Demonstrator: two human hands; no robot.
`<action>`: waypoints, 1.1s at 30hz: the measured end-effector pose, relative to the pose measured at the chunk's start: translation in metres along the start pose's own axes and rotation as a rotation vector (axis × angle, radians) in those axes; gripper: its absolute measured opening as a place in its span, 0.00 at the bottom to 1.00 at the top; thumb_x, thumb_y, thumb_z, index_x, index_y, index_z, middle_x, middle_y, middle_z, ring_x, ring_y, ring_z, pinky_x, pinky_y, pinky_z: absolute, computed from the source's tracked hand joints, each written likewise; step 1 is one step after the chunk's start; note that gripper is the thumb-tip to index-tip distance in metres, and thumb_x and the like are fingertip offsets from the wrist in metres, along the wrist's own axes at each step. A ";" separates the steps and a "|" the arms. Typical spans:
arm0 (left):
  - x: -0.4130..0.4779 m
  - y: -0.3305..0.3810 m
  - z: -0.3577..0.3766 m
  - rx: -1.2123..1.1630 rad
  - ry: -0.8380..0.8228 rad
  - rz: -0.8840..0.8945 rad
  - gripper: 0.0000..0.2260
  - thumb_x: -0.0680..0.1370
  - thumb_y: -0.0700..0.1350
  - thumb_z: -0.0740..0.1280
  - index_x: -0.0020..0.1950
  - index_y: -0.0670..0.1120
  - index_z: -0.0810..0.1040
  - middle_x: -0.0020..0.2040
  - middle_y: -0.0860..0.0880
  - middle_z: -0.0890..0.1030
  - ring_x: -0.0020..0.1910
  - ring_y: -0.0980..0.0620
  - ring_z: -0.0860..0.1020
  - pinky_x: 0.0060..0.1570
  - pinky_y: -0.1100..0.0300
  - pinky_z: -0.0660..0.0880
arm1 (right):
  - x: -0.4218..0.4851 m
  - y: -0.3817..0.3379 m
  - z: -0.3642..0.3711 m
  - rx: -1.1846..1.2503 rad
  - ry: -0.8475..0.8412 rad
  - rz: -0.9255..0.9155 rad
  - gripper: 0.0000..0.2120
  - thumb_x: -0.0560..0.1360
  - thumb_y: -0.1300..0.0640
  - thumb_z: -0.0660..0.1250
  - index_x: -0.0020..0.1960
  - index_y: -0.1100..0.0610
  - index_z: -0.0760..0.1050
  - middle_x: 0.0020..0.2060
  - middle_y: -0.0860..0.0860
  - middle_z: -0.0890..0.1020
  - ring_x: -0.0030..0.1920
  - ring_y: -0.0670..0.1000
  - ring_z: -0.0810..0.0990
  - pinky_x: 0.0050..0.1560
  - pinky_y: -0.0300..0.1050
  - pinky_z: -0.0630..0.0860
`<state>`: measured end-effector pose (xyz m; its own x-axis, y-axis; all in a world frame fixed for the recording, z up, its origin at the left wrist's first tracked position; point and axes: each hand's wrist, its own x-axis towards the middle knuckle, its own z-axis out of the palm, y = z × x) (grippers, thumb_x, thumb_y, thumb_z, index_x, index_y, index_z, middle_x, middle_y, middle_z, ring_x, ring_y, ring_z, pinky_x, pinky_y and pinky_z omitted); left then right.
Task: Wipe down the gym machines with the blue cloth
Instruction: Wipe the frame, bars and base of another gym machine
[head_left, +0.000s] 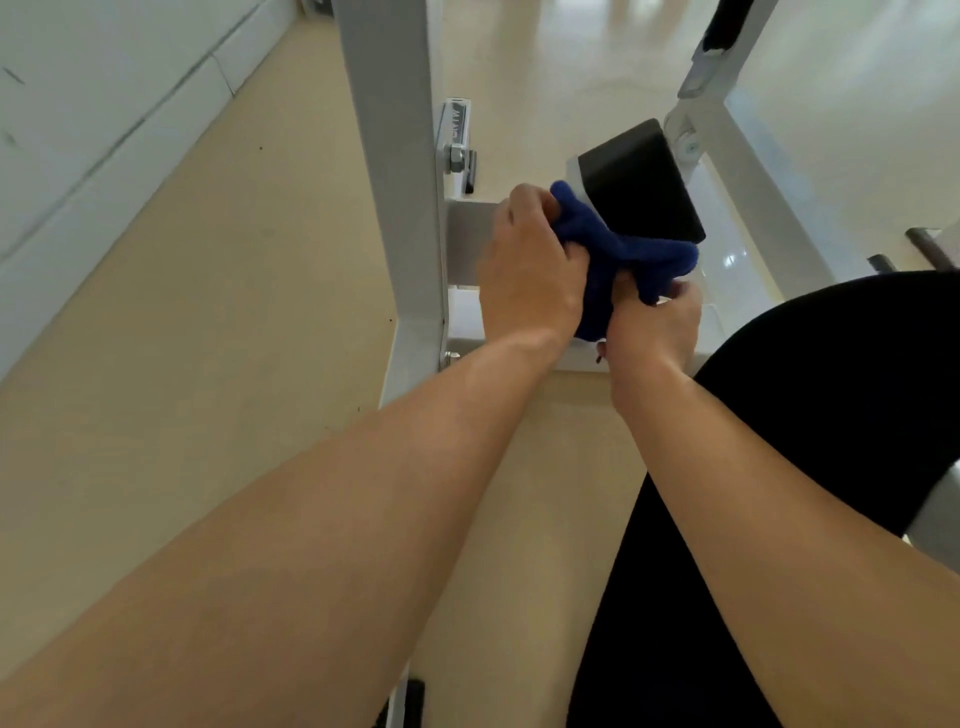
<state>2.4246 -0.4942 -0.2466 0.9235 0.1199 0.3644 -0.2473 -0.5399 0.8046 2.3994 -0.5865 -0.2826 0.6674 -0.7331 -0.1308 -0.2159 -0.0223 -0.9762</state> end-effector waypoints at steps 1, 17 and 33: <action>-0.002 -0.002 0.002 0.003 -0.001 -0.002 0.10 0.76 0.42 0.68 0.55 0.45 0.73 0.51 0.50 0.76 0.47 0.54 0.73 0.45 0.65 0.69 | 0.002 0.002 0.003 -0.001 0.027 0.045 0.15 0.76 0.47 0.68 0.57 0.48 0.66 0.43 0.47 0.79 0.43 0.52 0.83 0.44 0.55 0.83; 0.009 -0.022 -0.015 0.093 -0.155 0.219 0.16 0.78 0.57 0.67 0.54 0.45 0.81 0.45 0.51 0.84 0.42 0.54 0.81 0.47 0.59 0.78 | -0.009 -0.010 0.004 -0.252 0.060 -0.331 0.13 0.79 0.46 0.66 0.52 0.56 0.73 0.46 0.50 0.80 0.43 0.47 0.77 0.36 0.30 0.68; 0.019 -0.013 -0.011 0.119 -0.156 0.086 0.07 0.77 0.51 0.69 0.47 0.48 0.78 0.39 0.54 0.78 0.38 0.54 0.78 0.37 0.68 0.67 | -0.010 0.000 0.015 -0.194 -0.013 -0.185 0.06 0.80 0.49 0.65 0.48 0.51 0.72 0.40 0.44 0.78 0.39 0.44 0.78 0.37 0.34 0.71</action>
<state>2.4425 -0.4752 -0.2450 0.9371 -0.0561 0.3444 -0.2989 -0.6384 0.7093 2.4033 -0.5690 -0.2835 0.7172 -0.6956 0.0431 -0.2212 -0.2859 -0.9324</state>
